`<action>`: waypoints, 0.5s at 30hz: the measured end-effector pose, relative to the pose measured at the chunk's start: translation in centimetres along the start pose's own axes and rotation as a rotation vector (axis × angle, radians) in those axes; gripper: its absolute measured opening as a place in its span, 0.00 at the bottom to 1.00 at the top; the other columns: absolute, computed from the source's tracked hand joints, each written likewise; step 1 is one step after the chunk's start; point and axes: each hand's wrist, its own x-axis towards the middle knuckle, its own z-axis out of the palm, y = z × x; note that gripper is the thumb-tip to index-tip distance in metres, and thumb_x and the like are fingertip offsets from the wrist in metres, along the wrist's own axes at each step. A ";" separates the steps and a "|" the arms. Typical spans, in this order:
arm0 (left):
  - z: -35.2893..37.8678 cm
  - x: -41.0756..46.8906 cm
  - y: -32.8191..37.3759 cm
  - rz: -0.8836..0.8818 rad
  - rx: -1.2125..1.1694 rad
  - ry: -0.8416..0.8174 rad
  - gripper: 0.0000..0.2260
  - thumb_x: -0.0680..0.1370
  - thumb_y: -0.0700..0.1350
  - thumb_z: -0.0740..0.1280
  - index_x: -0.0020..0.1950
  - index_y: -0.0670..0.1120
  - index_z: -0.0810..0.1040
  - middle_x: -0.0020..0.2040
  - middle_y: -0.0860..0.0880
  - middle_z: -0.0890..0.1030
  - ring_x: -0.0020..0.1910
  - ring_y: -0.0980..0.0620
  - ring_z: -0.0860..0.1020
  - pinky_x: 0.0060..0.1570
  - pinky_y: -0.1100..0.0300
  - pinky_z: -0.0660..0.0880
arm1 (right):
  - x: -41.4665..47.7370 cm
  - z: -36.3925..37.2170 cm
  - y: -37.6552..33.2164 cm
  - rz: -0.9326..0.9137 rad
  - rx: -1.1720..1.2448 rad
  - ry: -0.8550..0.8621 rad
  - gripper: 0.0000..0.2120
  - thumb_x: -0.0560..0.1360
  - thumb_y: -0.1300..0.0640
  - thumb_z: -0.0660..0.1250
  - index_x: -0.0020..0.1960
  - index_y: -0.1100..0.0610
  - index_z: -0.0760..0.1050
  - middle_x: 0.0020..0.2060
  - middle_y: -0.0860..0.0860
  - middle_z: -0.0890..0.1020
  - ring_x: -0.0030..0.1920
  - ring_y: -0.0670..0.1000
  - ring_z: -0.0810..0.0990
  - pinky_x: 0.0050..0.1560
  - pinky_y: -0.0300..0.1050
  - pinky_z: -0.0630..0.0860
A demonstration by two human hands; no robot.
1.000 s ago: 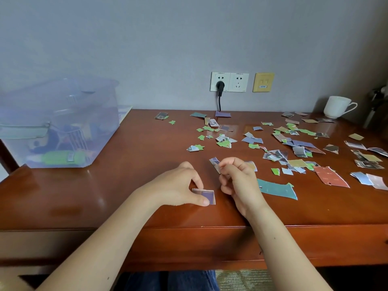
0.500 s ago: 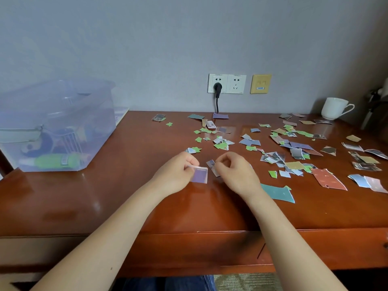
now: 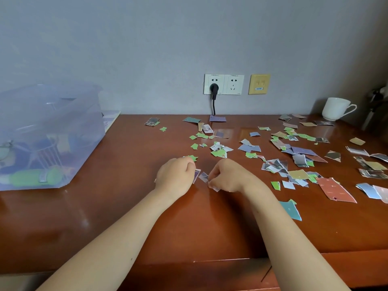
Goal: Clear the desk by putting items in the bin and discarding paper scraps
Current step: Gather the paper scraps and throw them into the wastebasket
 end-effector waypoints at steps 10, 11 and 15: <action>0.0 -0.6 -0.2 0.157 0.030 -0.057 0.07 0.77 0.56 0.63 0.53 0.59 0.76 0.35 0.59 0.76 0.39 0.58 0.75 0.36 0.62 0.73 | -1.6 0.1 1.0 -0.012 0.086 0.143 0.09 0.70 0.47 0.74 0.36 0.51 0.82 0.30 0.45 0.78 0.34 0.46 0.75 0.38 0.45 0.73; 0.0 -0.6 -0.2 0.173 0.034 -0.068 0.08 0.77 0.57 0.63 0.55 0.60 0.76 0.36 0.59 0.76 0.41 0.58 0.76 0.38 0.61 0.74 | -1.7 0.3 1.0 -0.018 0.092 0.147 0.09 0.71 0.46 0.73 0.37 0.51 0.81 0.30 0.45 0.77 0.34 0.45 0.75 0.37 0.45 0.72; -0.2 -0.8 -0.4 0.231 0.051 -0.081 0.11 0.77 0.56 0.62 0.59 0.60 0.75 0.33 0.58 0.74 0.41 0.58 0.74 0.40 0.60 0.73 | -2.0 1.2 1.1 -0.031 0.077 0.175 0.07 0.74 0.45 0.70 0.42 0.47 0.79 0.37 0.44 0.77 0.43 0.47 0.77 0.55 0.51 0.75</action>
